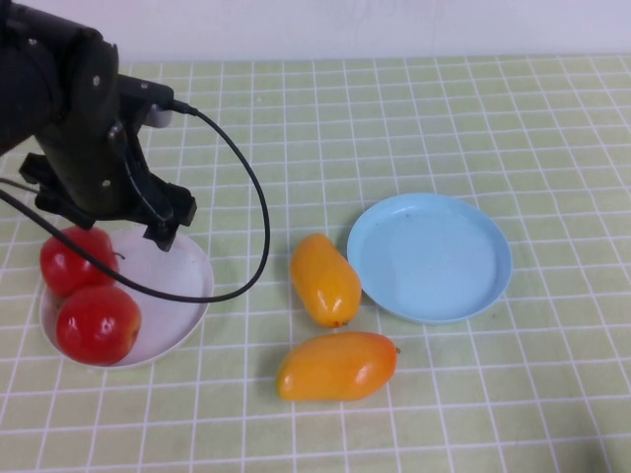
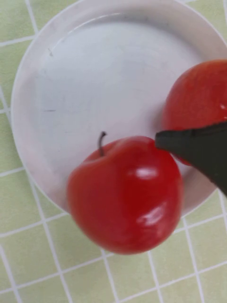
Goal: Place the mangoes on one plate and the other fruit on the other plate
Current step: Put one type of fruit in the left plate
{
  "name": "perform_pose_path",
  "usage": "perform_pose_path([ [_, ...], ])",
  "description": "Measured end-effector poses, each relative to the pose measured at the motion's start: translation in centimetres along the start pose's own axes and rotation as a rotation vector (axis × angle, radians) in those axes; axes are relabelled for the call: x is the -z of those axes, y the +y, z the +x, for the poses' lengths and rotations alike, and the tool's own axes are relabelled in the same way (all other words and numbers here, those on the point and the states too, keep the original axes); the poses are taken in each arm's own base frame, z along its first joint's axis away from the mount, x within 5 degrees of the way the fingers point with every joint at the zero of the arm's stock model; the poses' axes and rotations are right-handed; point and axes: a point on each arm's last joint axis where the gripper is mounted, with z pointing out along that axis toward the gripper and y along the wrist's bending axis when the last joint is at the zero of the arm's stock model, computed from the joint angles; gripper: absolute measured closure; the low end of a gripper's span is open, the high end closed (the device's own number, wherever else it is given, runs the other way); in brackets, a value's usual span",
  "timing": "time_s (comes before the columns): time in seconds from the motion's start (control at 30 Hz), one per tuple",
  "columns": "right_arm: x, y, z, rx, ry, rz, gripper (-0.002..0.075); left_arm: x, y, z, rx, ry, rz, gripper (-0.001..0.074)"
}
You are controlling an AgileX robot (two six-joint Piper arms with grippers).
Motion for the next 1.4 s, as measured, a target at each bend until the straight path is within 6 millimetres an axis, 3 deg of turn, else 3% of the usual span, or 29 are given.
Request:
perform_pose_path([
  [0.2,0.0,0.0,0.0,0.0,0.0,0.0,0.0742,1.2,0.2,0.4,0.005,-0.004,-0.002,0.0067],
  [0.47,0.0,0.0,0.0,0.0,0.0,0.0,0.0742,1.3,0.2,0.5,0.011,0.002,0.006,0.0066],
  [0.6,0.0,0.0,0.0,0.0,0.0,0.0,0.0742,2.8,-0.1,0.6,0.005,-0.056,0.013,0.0073],
  [0.67,0.0,0.0,0.0,0.0,0.0,0.0,0.0743,4.6,-0.4,1.0,-0.006,-0.106,0.021,0.0135],
  [0.73,0.0,0.0,0.0,0.0,0.0,0.0,0.0742,6.5,-0.7,1.5,-0.011,-0.149,0.035,0.0275],
  [0.83,0.0,0.0,0.0,0.0,0.0,0.0,0.0742,9.5,-0.6,2.9,-0.009,-0.204,0.061,0.0545],
  [0.93,0.0,0.0,0.0,0.0,0.0,0.0,0.0743,11.8,-0.3,4.2,-0.017,-0.237,0.074,0.0676],
  [1.23,0.0,0.0,0.0,0.0,0.0,0.0,0.0742,17.3,0.5,9.0,-0.031,-0.434,0.149,0.0729],
  [1.4,0.0,0.0,0.0,0.0,0.0,0.0,0.0742,17.2,0.2,13.3,-0.037,-0.557,0.214,0.0731],
])
